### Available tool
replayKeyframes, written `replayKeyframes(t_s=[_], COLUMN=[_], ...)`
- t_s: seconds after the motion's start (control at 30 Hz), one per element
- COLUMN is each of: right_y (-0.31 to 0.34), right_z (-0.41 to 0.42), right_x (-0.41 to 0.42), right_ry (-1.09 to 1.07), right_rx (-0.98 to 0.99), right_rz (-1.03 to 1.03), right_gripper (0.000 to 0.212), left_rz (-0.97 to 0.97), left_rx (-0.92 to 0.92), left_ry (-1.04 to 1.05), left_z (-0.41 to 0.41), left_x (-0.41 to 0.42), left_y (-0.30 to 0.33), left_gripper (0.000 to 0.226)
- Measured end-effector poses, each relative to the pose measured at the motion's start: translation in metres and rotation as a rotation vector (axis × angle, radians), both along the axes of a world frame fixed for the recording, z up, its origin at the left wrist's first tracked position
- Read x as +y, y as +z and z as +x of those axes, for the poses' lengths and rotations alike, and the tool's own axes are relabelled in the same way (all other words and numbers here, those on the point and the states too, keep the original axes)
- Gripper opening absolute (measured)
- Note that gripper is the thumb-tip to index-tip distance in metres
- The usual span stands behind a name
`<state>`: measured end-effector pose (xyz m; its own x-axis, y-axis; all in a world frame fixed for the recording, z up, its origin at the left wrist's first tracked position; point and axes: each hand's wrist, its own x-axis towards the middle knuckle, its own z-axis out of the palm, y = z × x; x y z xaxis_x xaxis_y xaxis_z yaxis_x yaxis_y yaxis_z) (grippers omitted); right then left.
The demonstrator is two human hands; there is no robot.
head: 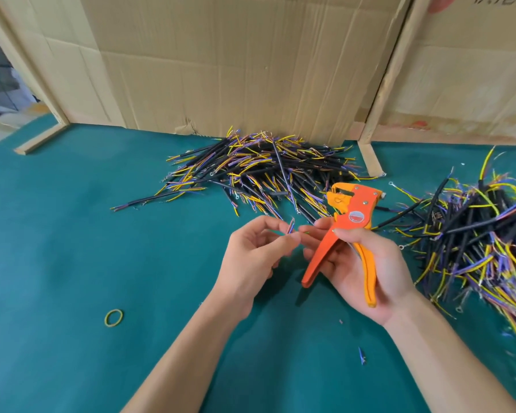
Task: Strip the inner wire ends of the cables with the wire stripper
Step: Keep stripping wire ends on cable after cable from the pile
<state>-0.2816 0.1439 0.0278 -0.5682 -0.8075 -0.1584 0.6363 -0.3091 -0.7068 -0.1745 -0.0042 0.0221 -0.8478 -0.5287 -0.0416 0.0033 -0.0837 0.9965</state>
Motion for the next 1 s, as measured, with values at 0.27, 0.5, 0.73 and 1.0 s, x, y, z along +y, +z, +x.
replayKeyframes(t_s=[0.27,0.5,0.73,1.0], right_y=[0.0,0.005,0.007,0.006], right_z=[0.001,0.014,0.016,0.015], right_x=[0.0,-0.002,-0.004,-0.002], right_ry=[0.038,0.372,0.38,0.384], right_rx=[0.102,0.104,0.124,0.14], right_rz=[0.036,0.133,0.152,0.146], right_gripper=[0.045,0.053,0.041,0.027], left_rz=[-0.089,-0.273,-0.52,-0.563], left_rx=[0.088,0.104,0.077,0.081], left_ry=[0.203,0.304,0.31,0.303], left_z=[-0.004,-0.003,-0.002,-0.001], left_x=[-0.009,-0.013,-0.009,-0.009], left_y=[-0.006,-0.001,0.001,0.004], left_gripper=[0.01,0.013,0.013,0.015])
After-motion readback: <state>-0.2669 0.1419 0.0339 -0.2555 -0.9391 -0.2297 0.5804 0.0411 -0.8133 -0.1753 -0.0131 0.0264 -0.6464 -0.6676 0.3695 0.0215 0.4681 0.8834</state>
